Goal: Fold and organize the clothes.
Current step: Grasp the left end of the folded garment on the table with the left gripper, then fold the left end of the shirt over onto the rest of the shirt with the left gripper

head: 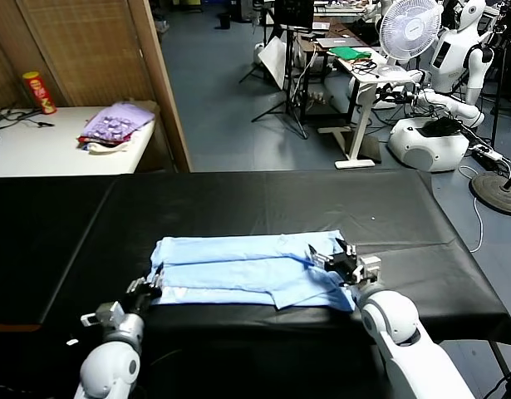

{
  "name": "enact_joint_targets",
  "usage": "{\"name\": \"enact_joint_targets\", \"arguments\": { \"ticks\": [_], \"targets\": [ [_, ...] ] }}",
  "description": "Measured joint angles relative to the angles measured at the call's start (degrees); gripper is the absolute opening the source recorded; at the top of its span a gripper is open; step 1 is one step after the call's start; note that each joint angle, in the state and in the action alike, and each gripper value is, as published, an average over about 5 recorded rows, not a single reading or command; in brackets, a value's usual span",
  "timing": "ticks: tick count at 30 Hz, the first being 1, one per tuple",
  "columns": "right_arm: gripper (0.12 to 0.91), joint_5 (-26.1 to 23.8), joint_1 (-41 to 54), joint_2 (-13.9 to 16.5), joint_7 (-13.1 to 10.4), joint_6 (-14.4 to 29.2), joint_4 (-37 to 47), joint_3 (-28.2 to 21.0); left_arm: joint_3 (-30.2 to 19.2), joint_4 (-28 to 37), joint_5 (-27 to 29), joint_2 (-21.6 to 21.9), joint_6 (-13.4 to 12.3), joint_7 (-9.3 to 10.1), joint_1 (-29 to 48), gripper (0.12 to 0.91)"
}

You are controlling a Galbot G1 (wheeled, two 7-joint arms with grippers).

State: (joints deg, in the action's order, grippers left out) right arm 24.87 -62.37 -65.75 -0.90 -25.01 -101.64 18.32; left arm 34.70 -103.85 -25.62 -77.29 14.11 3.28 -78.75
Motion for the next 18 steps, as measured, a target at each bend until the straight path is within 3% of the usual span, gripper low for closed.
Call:
{"name": "enact_joint_targets", "arguments": {
  "ticks": [4, 8, 13, 18],
  "targets": [
    [0.798, -0.03, 0.08, -0.18, 0.04, 0.08, 0.30, -0.04, -0.14, 0.11, 0.67, -0.25, 0.25, -0.02, 0.36, 0.151],
    [0.798, -0.04, 0.13, -0.31, 0.04, 0.08, 0.25, -0.02, -0.11, 0.36, 3.38, -0.19, 0.35, 0.24, 0.77, 0.149],
    [0.798, 0.07, 0.13, 0.01, -0.03, 0.01, -0.54, 0.39, 0.71, 0.02, 11.31, 1.11, 0.68, 0.80, 0.87, 0.148],
    [0.798, 0.28, 0.09, 0.21, -0.19, -0.10, -1.24, 0.76, 2.62, -0.30, 19.72, 5.35, 0.55, 0.92, 0.33, 0.148]
  ]
}}
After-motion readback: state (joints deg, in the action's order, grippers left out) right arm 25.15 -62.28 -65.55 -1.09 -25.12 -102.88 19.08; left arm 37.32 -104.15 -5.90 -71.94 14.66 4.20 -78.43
